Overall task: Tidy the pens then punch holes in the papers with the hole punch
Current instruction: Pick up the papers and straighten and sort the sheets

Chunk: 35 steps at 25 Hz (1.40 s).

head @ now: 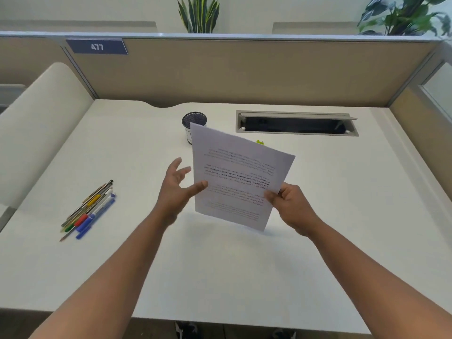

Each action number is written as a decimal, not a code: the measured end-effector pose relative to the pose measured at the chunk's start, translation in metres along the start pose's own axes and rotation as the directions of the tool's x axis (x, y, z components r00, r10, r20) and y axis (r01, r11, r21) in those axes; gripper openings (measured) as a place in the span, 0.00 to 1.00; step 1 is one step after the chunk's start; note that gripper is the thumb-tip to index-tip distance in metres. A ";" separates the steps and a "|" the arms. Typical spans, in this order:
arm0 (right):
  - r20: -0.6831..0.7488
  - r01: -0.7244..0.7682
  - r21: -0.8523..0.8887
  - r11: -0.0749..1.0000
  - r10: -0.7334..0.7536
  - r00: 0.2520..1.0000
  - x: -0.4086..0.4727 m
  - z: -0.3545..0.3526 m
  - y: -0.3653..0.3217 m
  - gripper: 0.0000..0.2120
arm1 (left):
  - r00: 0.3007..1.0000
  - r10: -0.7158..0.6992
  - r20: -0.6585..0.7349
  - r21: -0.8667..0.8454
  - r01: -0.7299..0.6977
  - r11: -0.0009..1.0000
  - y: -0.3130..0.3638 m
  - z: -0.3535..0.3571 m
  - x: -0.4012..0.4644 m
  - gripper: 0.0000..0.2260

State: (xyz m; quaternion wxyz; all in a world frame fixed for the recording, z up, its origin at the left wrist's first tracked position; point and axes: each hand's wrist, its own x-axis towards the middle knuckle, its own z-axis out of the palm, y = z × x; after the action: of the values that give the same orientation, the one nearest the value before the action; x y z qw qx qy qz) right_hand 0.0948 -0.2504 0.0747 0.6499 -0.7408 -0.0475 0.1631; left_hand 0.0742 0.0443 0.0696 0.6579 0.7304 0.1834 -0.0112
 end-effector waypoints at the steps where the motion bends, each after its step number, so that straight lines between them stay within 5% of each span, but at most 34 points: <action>1: 0.035 0.006 -0.009 1.000 -0.006 0.999 0.001 -0.003 -0.003 0.13 | 0.995 0.044 0.092 -0.025 -0.041 0.999 0.008 -0.003 0.003 0.39; 4: 0.087 0.041 -0.055 0.998 -0.036 0.996 0.002 -0.006 -0.010 0.15 | 0.958 0.120 0.261 -0.104 -0.096 0.990 0.019 0.000 0.001 0.22; 7: 0.026 0.068 -0.064 0.996 -0.066 0.997 0.001 -0.001 -0.005 0.15 | 0.982 0.103 0.157 -0.088 -0.089 0.992 0.011 0.016 -0.007 0.11; 18: -0.164 0.028 -0.038 0.999 -0.034 0.986 -0.011 0.022 0.012 0.23 | 0.981 0.135 -0.143 -0.066 -0.145 0.987 -0.019 0.064 -0.035 0.13; 35: -0.166 -0.014 -0.099 0.995 -0.003 0.986 -0.014 0.024 0.019 0.19 | 0.984 0.129 -0.126 -0.009 -0.131 0.991 -0.032 0.067 -0.034 0.11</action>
State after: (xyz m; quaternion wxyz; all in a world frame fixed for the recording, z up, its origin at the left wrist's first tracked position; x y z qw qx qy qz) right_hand 0.0721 -0.2347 0.0566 0.6135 -0.7833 0.0007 0.1003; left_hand 0.0481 -0.0268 0.0384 0.6506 0.7344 0.1764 0.0793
